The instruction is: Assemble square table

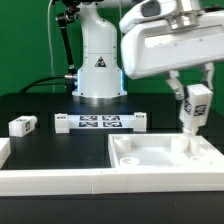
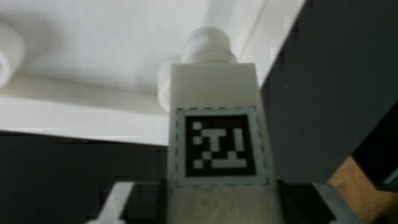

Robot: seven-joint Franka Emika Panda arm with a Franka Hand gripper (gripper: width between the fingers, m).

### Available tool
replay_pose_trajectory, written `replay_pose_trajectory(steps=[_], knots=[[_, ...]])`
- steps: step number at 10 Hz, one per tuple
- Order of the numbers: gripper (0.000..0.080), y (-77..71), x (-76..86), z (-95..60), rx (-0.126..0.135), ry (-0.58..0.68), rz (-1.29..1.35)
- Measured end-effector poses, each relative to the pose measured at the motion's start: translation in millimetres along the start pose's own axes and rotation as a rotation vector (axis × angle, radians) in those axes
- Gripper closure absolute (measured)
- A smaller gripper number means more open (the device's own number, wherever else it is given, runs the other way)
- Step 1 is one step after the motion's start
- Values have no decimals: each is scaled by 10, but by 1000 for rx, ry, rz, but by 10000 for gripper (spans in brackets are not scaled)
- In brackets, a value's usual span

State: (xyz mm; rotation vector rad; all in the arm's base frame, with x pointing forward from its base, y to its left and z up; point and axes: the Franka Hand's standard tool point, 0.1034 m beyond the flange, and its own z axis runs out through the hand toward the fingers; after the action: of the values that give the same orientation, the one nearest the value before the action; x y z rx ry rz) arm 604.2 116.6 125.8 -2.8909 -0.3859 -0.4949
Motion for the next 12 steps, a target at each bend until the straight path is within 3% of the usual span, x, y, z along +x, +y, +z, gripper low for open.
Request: replay_pose_trajectory(steps=[6, 8, 9, 10, 12], knots=[[509, 23, -107, 63, -23, 27, -6], [509, 187, 36, 109, -83, 162, -37], [509, 114, 54, 164, -47, 128, -9], [509, 98, 143, 149, -44, 139, -11], [509, 98, 149, 166, -42, 139, -10]])
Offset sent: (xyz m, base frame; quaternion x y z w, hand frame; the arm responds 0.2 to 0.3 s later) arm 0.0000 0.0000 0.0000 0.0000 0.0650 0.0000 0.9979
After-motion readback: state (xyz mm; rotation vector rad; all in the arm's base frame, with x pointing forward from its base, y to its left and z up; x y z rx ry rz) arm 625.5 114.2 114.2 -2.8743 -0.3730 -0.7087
